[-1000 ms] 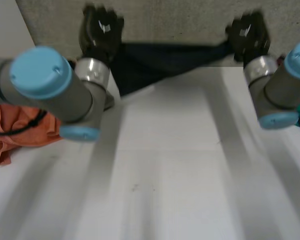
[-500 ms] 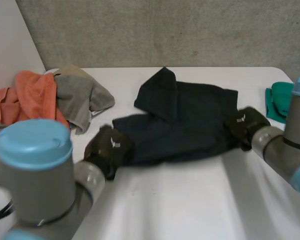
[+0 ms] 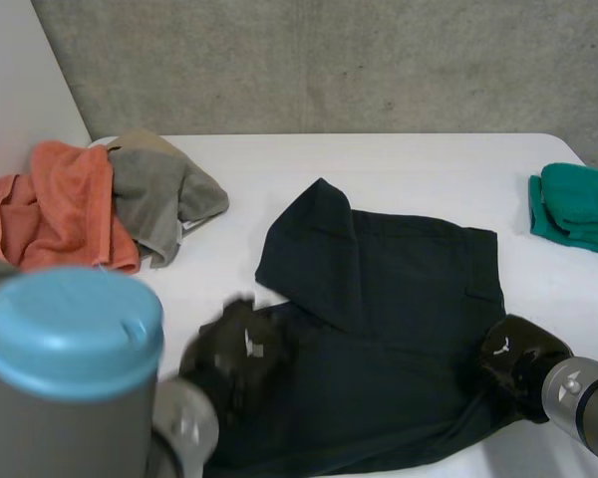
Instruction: Fold the laundry.
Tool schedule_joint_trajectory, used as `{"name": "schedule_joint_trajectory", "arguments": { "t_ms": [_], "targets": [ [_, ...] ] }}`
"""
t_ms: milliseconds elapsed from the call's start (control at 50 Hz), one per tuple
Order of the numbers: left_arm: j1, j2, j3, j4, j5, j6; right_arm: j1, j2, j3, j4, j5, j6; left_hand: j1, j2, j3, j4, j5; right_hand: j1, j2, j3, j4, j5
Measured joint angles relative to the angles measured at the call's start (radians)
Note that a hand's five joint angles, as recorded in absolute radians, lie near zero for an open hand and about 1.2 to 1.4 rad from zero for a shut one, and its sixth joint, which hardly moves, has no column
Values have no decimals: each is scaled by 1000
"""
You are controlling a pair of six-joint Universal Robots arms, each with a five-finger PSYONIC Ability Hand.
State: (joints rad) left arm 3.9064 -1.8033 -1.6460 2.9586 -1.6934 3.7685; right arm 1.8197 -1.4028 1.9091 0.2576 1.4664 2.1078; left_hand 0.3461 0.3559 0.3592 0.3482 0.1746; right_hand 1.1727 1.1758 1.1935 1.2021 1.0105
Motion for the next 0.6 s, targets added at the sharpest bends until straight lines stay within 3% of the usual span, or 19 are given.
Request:
{"name": "schedule_joint_trajectory", "arguments": {
  "t_ms": [120,200,220,420,600],
  "targets": [
    [71,-24,80,152,23,1,-2,2,21,-68,-14,37,0,0,-2,-2,-2,0,0,0,0,0],
    [124,-103,143,243,98,1,-2,3,29,-95,-24,55,28,28,23,35,39,0,0,0,0,0],
    [155,-157,181,276,153,0,-1,4,32,-107,-28,65,69,63,56,66,70,0,0,0,0,0],
    [281,-499,435,313,426,-2,2,55,34,-164,-31,97,189,182,180,195,195,0,0,0,0,4],
    [304,-698,611,307,472,0,-1,86,31,-185,-28,99,272,258,254,265,262,0,0,0,0,5]
  ]
}}
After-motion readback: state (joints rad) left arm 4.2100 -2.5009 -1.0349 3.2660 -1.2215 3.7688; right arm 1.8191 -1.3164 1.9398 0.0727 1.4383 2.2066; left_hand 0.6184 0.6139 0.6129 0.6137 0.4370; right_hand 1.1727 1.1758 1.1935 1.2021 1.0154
